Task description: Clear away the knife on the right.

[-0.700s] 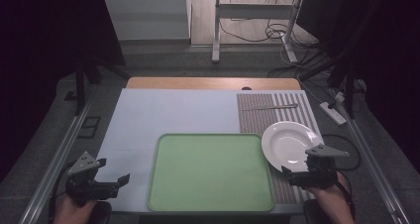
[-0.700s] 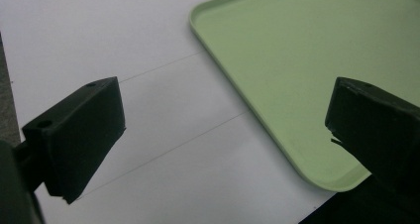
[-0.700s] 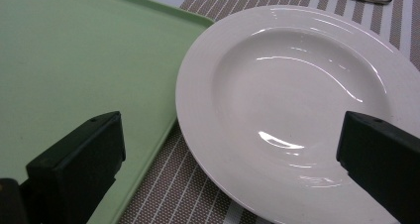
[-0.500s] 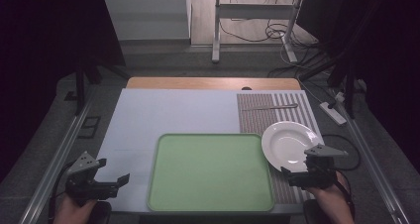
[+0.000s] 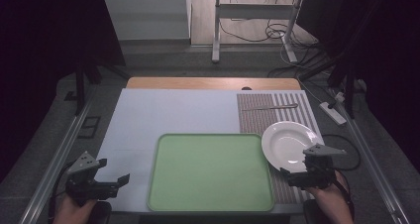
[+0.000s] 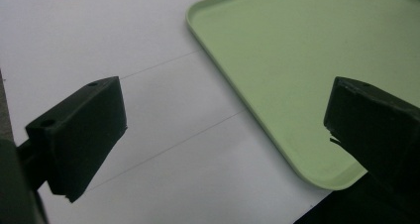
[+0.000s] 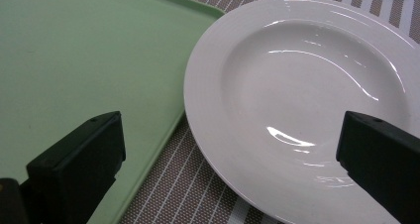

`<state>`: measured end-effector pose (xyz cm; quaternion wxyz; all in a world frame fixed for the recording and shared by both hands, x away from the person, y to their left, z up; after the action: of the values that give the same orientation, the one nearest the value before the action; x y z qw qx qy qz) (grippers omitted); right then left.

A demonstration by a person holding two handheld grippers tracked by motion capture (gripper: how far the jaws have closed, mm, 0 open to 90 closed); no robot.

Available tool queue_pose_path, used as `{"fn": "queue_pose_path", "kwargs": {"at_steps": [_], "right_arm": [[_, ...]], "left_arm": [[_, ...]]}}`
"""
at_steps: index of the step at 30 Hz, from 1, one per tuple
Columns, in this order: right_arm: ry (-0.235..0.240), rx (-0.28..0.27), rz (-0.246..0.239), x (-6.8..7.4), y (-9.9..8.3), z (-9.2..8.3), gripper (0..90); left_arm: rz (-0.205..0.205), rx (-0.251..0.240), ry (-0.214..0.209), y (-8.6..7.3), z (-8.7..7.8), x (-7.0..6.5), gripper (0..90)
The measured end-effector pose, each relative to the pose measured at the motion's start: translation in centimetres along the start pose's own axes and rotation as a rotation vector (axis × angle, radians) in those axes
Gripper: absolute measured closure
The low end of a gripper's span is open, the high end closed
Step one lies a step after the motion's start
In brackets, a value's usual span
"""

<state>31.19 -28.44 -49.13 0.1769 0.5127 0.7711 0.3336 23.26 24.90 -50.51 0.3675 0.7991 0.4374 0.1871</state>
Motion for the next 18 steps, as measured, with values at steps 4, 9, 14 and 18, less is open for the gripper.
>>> {"fn": "queue_pose_path", "kwargs": {"at_steps": [4,9,14,18], "right_arm": [[0.004,0.010,-0.001,0.05,-0.03,0.08,0.0],[0.019,0.024,0.009,0.00,-0.04,0.19,0.6],[0.028,0.041,-0.024,0.28,-0.08,0.38,0.6],[0.030,0.040,-0.035,0.69,0.19,0.74,0.6]], "left_arm": [[0.001,0.000,0.000,0.00,0.02,-0.01,3.0],[-0.001,0.002,-0.002,-0.01,0.03,0.01,3.0],[-0.002,0.004,-0.003,-0.01,0.04,0.02,3.0],[-0.002,0.004,-0.002,-0.01,0.04,0.02,3.0]]}}
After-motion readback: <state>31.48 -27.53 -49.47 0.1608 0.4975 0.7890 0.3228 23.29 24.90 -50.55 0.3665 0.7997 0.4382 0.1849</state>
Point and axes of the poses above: each handheld gripper's, and its own axes: z roughly forward along the jaws, y roughly out of its top, x roughly to its left, the point moved 7 cm from there along z, roughly forward along the jaws, and after that the axes turned 8 degrees about z, right-handed, at the moved point
